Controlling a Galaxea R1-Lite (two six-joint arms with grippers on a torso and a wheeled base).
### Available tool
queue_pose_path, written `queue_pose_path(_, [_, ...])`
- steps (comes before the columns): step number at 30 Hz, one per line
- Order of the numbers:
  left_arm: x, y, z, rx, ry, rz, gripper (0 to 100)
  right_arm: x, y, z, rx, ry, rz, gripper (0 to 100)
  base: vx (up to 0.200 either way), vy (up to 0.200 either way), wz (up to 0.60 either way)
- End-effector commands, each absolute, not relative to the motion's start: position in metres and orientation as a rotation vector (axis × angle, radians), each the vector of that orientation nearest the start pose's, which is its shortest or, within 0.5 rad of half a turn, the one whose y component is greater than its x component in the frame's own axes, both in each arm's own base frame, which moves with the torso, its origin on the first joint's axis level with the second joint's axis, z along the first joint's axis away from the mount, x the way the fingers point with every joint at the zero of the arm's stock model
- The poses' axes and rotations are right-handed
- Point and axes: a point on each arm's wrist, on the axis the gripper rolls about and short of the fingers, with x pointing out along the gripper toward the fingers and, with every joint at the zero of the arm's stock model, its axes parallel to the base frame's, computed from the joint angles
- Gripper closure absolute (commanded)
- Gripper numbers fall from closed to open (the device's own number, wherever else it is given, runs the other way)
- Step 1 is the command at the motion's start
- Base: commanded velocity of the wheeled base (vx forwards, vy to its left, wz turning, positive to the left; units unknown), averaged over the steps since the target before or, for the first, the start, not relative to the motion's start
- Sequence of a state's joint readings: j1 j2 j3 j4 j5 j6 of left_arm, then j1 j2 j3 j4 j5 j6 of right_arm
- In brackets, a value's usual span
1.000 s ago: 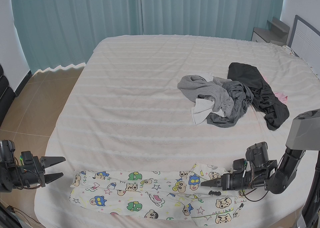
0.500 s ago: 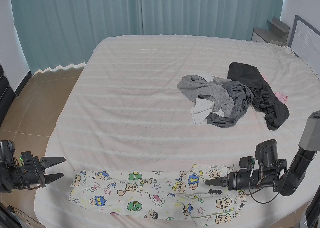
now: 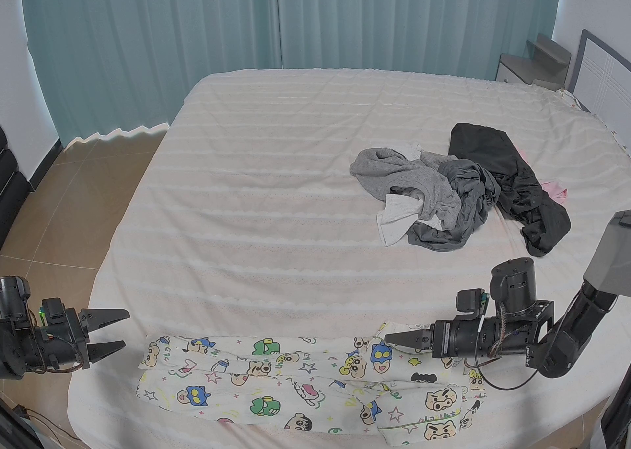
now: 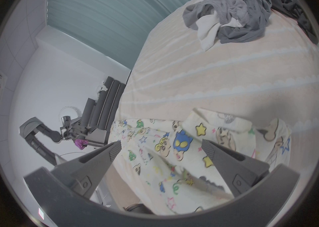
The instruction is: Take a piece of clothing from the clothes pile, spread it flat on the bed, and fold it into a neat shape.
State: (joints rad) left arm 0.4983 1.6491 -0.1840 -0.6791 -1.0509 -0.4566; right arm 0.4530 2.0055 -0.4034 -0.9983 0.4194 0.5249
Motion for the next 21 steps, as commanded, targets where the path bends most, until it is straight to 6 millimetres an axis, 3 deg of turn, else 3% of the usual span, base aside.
queue_pose_path(1, [0.169, 0.07, 0.068, -0.991, 0.695, -0.392, 0, 0.267, 0.125, 0.01, 0.469, 0.878, 0.565, 0, 0.0, 0.0, 0.0])
queue_pose_path(6, [0.169, 0.07, 0.068, -0.991, 0.695, -0.392, 0, 0.273, 0.112, 0.004, 0.488, 0.879, 0.511, 0, 0.0, 0.0, 0.0])
queue_pose_path(16, [0.169, 0.07, 0.068, -0.991, 0.695, -0.392, 0, 0.266, 0.101, 0.002, 0.484, 0.896, 0.472, 0, 0.0, 0.0, 0.0])
queue_pose_path(21, [0.169, 0.07, 0.068, -0.991, 0.695, -0.392, 0, 0.266, 0.102, 0.013, 0.48, 0.85, 0.473, 0, 0.0, 0.0, 0.0])
